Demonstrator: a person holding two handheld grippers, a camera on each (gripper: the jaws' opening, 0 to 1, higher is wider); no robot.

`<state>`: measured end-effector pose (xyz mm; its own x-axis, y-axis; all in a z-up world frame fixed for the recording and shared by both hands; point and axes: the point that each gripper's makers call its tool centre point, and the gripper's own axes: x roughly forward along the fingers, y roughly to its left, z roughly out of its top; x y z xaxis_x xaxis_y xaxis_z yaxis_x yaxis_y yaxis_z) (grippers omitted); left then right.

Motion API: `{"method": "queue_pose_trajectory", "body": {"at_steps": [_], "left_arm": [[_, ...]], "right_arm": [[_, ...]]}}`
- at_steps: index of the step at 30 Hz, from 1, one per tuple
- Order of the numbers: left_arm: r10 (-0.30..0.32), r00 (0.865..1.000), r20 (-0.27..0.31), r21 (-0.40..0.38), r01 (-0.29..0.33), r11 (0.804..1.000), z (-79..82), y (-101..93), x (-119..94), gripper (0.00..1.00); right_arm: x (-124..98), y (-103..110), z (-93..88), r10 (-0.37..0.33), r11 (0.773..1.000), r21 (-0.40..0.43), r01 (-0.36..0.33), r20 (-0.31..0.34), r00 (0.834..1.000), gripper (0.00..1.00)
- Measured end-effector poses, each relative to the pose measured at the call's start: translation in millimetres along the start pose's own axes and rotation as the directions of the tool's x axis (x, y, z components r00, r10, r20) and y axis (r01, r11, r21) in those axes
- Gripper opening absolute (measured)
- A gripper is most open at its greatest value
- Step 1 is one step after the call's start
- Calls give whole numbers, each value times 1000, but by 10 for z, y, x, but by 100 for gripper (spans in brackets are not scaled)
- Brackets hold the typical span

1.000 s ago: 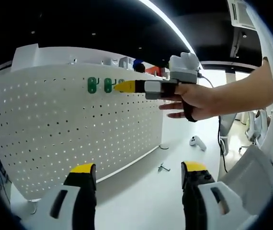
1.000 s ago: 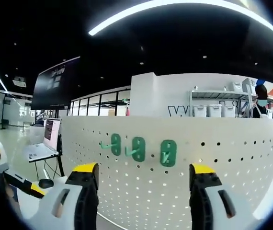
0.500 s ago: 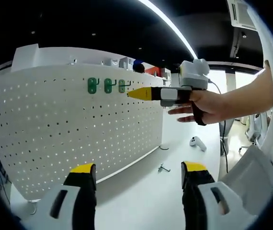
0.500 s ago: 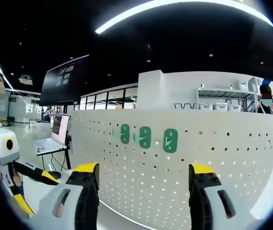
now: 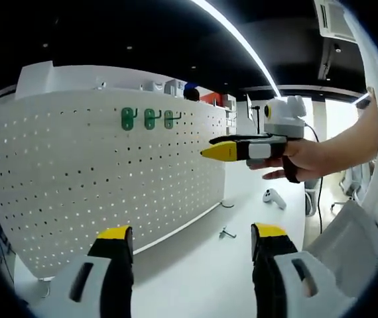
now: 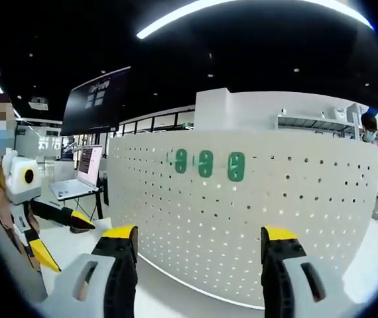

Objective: Insert the hook assembly into the mounting plate slot until the hook locks in place.

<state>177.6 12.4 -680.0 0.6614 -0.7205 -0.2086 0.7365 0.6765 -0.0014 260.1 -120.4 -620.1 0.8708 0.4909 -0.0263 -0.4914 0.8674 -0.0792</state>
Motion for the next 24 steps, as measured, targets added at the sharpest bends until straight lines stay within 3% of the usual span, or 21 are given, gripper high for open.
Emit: {"method": "queue_pose_trajectory", "body": {"at_steps": [24], "left_arm": [[-7,1000,-9,-9,7,1000,-66,-21,-9,75]], "right_arm": [[-473,66,-437,12,999,35,-10,-70,997,74]]}}
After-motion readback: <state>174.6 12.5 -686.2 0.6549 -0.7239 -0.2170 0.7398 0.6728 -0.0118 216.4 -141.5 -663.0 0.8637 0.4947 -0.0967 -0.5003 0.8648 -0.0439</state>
